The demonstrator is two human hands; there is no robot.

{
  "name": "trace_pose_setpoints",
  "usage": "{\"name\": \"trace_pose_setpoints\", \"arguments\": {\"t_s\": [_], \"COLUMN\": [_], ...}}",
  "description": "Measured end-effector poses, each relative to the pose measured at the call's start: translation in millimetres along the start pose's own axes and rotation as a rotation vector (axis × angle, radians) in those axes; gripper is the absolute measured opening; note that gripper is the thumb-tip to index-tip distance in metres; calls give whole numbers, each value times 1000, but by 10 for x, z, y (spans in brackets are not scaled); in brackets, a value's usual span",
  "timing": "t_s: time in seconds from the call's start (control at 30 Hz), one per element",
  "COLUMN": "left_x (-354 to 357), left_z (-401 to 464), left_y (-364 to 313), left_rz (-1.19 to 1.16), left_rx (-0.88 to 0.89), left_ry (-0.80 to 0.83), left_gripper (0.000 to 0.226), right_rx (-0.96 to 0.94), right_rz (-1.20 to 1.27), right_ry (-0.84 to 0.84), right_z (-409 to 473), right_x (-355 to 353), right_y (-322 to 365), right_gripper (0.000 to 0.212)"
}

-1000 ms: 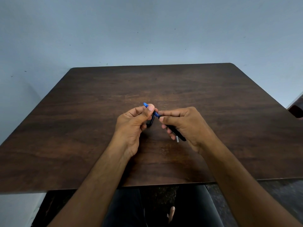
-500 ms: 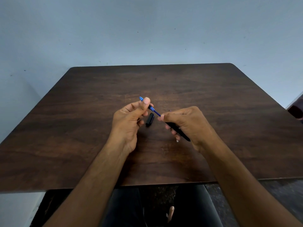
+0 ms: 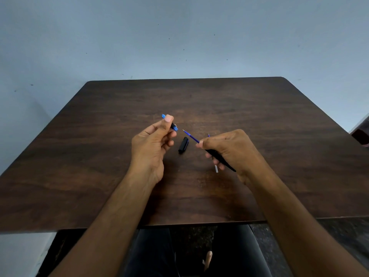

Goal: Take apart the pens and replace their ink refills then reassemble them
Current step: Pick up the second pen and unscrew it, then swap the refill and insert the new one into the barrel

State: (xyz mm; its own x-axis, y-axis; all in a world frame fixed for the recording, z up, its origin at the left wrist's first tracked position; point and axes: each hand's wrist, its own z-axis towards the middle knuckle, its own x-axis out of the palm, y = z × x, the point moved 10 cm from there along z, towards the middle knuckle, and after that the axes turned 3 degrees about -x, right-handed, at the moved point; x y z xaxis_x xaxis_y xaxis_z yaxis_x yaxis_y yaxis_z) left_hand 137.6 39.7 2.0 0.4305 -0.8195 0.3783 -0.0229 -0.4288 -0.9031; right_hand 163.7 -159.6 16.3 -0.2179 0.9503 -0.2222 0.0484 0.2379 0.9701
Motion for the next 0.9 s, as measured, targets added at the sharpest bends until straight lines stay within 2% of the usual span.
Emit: {"name": "trace_pose_setpoints", "arguments": {"t_s": [0.07, 0.23, 0.33, 0.43, 0.57, 0.7, 0.9], "left_x": [-30, 14, 57, 55, 115, 131, 188], "left_z": [25, 41, 24, 18, 3, -18, -42], "left_y": [-26, -95, -91, -97, -57, -24, 77], "left_rz": [89, 537, 790, 948, 1023, 1116, 1275], "left_rx": [30, 178, 234, 238, 243, 250, 235], "left_ry": [-13, 37, 37, -11, 15, -18, 20], "left_gripper": [20, 10, 24, 34, 24, 25, 26], "right_rx": [5, -1, -16, -26, -17, 1, 18], "right_rz": [6, 19, 38, 51, 42, 37, 30], "right_ry": [-16, -53, -64, -53, -44, -41, -53], "right_z": [-2, 7, 14, 15, 14, 20, 7], "right_x": [-23, -71, -81, -49, -39, -49, -65], "right_y": [-13, -18, 0, 11, -6, -34, -74], "right_gripper": [18, 19, 14, 13, 13, 17, 19]}}
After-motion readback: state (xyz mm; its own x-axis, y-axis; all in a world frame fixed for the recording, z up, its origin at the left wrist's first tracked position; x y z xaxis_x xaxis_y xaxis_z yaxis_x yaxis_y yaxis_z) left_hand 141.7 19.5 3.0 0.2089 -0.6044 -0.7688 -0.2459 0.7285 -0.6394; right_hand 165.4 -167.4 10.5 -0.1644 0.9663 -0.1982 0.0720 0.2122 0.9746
